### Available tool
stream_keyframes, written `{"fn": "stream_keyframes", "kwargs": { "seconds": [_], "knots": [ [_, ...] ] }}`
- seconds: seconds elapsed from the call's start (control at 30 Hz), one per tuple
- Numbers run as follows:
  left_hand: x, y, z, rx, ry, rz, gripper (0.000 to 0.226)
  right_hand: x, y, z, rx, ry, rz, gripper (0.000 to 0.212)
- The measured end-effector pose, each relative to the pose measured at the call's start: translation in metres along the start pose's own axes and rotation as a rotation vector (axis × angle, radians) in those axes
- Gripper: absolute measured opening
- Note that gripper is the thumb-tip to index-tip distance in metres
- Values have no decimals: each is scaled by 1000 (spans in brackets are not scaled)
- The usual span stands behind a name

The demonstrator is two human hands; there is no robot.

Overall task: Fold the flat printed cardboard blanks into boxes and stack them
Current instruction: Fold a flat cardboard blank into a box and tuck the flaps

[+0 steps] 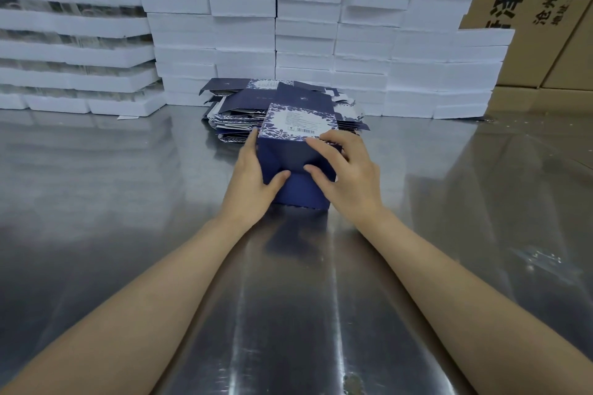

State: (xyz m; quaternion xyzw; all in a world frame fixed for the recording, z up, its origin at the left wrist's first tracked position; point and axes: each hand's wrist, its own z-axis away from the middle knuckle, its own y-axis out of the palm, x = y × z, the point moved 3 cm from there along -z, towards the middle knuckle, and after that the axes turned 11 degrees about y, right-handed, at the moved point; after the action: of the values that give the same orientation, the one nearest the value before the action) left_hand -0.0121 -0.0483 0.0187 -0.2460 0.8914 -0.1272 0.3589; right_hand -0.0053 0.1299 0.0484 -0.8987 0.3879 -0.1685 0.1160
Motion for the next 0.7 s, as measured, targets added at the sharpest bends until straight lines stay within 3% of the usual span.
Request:
{"fn": "stream_keyframes", "kwargs": {
  "seconds": [0.13,0.27,0.43,0.53,0.6,0.7],
  "knots": [
    [4,-3,1,-103,-60,-27,73,4,1,0,-29,-15,39,31],
    [6,0,1,-15,-55,-1,66,1,4,2,32,-2,45,35],
    [-1,-1,1,48,-144,148,91,-10,1,1,-27,439,-408,40],
    [-12,-1,4,80,-74,172,86,-11,2,2,-15,681,-550,35],
    [-16,2,8,84,-51,248,75,-6,0,4,-30,696,-572,25],
    [-22,-3,7,-21,41,275,55,4,-6,2,-62,561,-608,14]
  ]
}}
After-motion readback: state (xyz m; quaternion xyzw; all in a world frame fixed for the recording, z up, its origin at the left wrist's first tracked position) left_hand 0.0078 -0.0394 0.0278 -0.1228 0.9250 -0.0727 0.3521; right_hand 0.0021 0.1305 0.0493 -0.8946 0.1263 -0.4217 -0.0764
